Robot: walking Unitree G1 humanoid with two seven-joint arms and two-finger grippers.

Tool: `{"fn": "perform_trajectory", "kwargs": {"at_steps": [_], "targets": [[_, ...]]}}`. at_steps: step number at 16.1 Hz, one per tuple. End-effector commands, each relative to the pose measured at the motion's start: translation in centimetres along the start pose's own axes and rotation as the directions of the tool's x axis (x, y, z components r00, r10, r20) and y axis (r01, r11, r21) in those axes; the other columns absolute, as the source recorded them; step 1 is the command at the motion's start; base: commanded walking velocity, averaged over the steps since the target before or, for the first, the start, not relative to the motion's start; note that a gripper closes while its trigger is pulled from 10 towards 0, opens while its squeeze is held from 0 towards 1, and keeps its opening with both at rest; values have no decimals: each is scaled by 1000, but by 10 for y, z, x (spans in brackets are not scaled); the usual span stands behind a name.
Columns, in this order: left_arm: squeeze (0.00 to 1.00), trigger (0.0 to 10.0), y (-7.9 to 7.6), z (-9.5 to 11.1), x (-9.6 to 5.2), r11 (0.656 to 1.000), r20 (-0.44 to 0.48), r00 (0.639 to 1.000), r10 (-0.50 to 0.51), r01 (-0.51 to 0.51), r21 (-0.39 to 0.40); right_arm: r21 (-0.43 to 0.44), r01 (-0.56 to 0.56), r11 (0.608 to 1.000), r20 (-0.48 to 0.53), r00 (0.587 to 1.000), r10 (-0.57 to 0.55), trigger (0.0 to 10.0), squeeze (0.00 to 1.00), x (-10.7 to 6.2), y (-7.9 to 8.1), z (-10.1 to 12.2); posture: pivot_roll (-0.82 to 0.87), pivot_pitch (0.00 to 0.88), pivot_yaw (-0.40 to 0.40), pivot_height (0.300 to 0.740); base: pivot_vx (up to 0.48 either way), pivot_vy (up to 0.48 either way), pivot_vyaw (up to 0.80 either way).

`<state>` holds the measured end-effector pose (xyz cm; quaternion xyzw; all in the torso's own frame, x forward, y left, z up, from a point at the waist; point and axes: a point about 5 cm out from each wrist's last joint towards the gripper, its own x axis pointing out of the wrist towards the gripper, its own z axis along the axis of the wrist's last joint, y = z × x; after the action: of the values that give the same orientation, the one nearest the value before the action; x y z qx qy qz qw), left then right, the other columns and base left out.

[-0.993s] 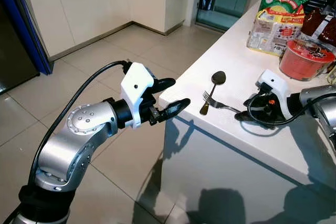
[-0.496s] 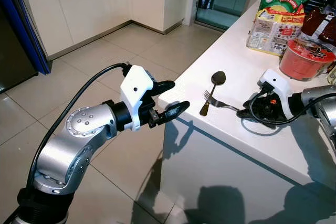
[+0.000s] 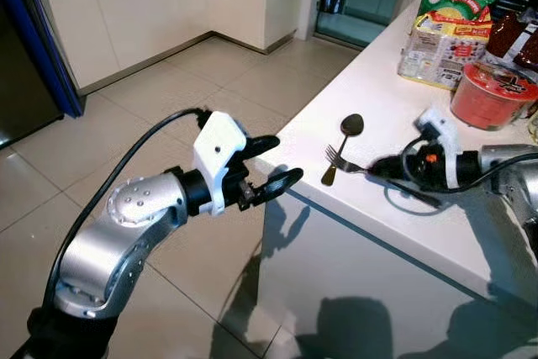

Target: Setting the table

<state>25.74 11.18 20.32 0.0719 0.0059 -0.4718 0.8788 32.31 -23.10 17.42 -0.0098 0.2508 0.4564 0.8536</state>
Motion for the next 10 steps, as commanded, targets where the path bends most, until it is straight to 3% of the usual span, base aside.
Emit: {"fn": "perform_trajectory", "kwargs": {"at_steps": [1, 6, 8, 10], "targets": [[0, 10000, 1, 6, -3, 999, 38, 999, 33, -34, 16, 19, 11, 1000, 56, 998, -12, 0, 0, -5, 3, 2, 11, 0, -31, 740, 0, 0, 0], [0, 10000, 7, 2, -1, 992, 86, 988, 126, -125, -15, 63, 81, 995, 260, 961, -94, 0, 0, -24, 9, 17, -7, 0, -23, 740, 0, 0, 0], [0, 10000, 9, 3, 2, 988, 108, 983, 151, -149, -27, 90, 97, 991, 355, 927, -123, 0, 0, -29, 8, 28, -17, 0, -19, 740, 0, 0, 0], [0, 10000, 15, 4, 4, 971, 155, 958, 240, -235, -49, 157, 109, 982, 536, 826, -178, 0, 0, -39, 10, 50, -26, 0, -17, 740, 0, 0, 0]]}}
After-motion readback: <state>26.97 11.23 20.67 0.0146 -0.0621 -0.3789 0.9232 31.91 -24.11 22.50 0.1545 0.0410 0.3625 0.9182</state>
